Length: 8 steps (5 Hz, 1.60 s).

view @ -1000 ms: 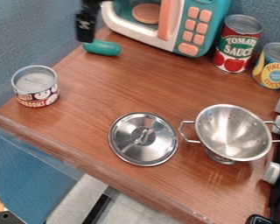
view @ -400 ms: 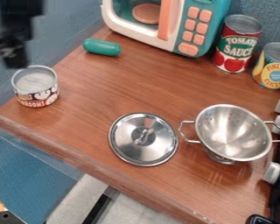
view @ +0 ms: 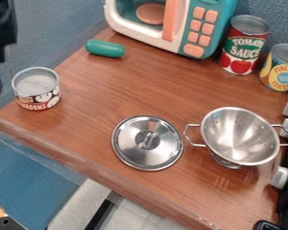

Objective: Push the tuna can from the edge of the table to the middle of the table

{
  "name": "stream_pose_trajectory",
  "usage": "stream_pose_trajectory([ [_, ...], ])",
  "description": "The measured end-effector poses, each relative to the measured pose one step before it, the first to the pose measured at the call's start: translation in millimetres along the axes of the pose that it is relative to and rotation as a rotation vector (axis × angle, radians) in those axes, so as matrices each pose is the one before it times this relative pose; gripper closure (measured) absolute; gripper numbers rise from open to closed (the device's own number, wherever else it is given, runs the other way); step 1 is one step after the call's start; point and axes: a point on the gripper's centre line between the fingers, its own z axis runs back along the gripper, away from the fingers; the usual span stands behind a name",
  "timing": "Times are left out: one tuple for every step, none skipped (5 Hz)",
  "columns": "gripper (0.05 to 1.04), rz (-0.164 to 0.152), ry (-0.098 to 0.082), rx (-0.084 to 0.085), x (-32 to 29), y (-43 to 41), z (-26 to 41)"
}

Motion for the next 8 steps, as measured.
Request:
stream_pose_trajectory([
  [0.083,0.0146,0.0527,0.0043,-6.01,3.16,-14.33],
  [0.083,-0.0342,0.0411,-0.0057,6.02,0.02,-15.87],
  [0.083,-0.0212,0.0404,-0.0427,8.39,2.04,-17.28],
  [0.083,-0.0135,0.0212,0.0021,5.44,7.45,-4.35],
  [0.083,0.0104,0.0017,-0.0023,3.01,9.50,-3.60],
  [0.083,0.0058,0.0061,0.0038,1.15,10.04,0.46],
  [0.084,0.0039,0.0044,0.0028,2.33,8.22,-0.86],
  [0.083,-0.0199,-0.0033,-0.0190,9.35,4.15,-6.74],
])
